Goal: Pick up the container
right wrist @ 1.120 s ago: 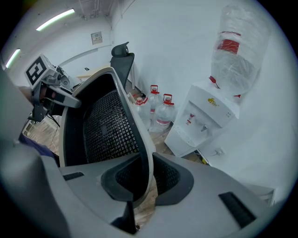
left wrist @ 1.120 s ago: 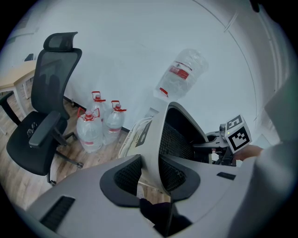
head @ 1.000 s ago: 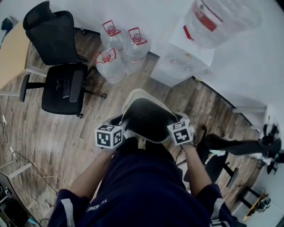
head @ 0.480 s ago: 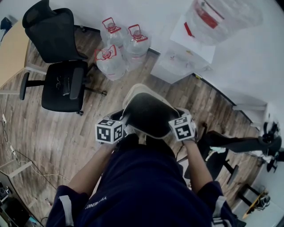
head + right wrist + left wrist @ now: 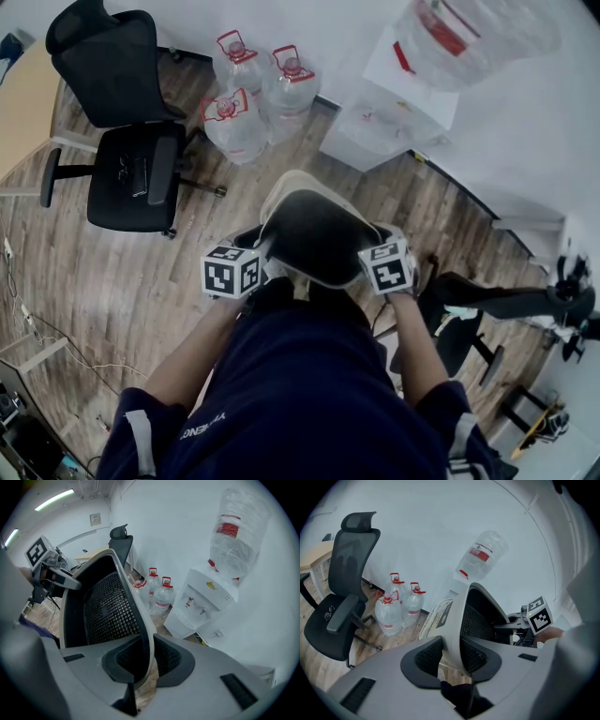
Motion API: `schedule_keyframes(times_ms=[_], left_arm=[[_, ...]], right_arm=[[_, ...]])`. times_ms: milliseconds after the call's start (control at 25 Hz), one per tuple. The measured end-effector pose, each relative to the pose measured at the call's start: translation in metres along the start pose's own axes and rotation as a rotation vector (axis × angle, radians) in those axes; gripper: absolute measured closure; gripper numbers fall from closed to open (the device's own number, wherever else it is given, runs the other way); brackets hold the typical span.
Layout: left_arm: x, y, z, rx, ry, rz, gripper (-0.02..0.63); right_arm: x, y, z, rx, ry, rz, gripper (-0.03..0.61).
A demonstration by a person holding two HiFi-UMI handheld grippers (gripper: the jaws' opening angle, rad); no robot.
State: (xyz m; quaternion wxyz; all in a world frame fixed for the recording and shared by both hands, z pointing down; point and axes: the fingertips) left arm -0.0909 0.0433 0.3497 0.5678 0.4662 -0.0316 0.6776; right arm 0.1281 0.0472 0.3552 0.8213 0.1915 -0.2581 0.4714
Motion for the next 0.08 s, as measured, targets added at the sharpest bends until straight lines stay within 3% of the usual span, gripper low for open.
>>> schedule_keyframes(times_ms=[80], left_arm=[[-0.0007,0.0016,0.0004,0.000,0.000,0.000,0.485]], right_arm=[[-0.0012,-0.0011,0.0019,0.006,-0.007,-0.005,0.512]])
Point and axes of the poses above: the fingertips, and each gripper's own axes: z forward along the fingers, y to its left, x out of its underside, and after that the axes turned 14 degrees about -y, right-handed
